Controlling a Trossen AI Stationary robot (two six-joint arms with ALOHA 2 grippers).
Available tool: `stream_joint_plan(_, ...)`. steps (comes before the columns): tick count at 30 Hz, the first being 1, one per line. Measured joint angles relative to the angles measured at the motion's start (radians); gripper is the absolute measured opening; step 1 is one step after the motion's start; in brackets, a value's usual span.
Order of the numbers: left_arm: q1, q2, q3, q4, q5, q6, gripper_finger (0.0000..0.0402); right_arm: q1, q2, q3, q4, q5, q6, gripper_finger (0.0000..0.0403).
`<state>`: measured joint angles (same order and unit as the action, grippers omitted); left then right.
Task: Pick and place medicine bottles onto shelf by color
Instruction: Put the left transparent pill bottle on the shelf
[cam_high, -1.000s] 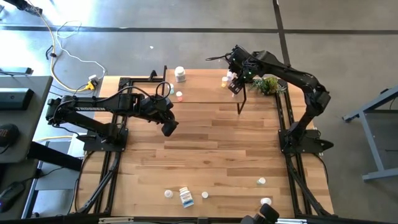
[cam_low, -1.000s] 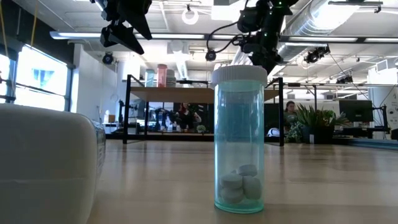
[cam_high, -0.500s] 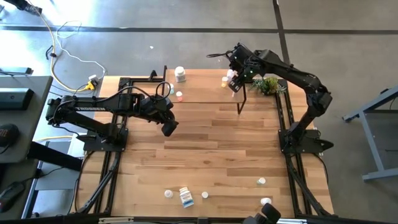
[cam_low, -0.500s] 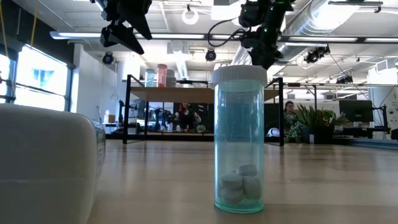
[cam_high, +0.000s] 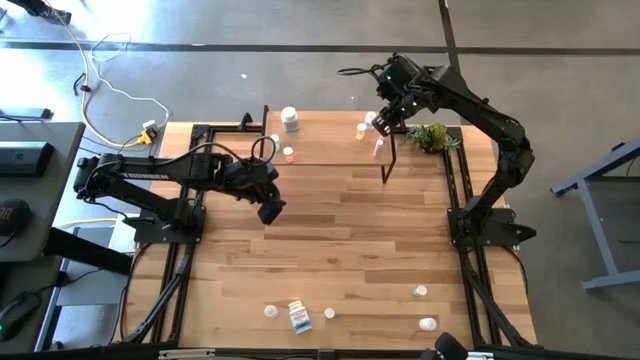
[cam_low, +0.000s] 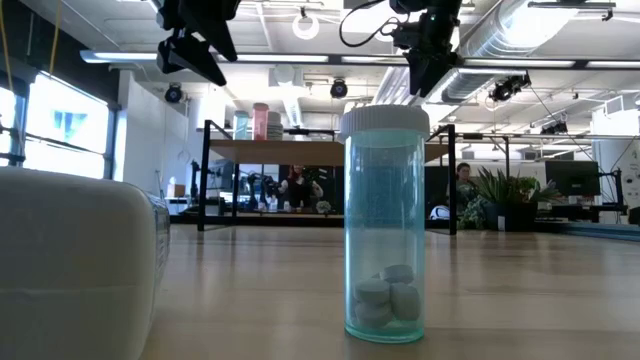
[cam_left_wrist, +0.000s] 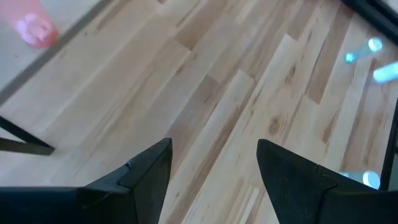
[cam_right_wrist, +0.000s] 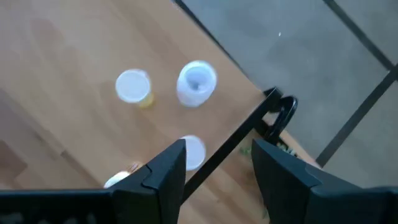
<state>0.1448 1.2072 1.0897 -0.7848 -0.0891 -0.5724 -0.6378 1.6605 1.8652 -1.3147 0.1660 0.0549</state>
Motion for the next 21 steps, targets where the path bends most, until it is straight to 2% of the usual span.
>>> stream_joint_plan(10,-0.09,-0.016,0.0,-0.035,-0.002,0.048,0.0227,0.092,-0.007,0.002,-0.065,-0.003,0.119,0.0174)
stream_joint_plan(21,-0.155,-0.05,0.0,-0.066,0.034,0.052,0.0227,0.24,-0.063,0.002,-0.067,-0.004,0.346,0.0174)
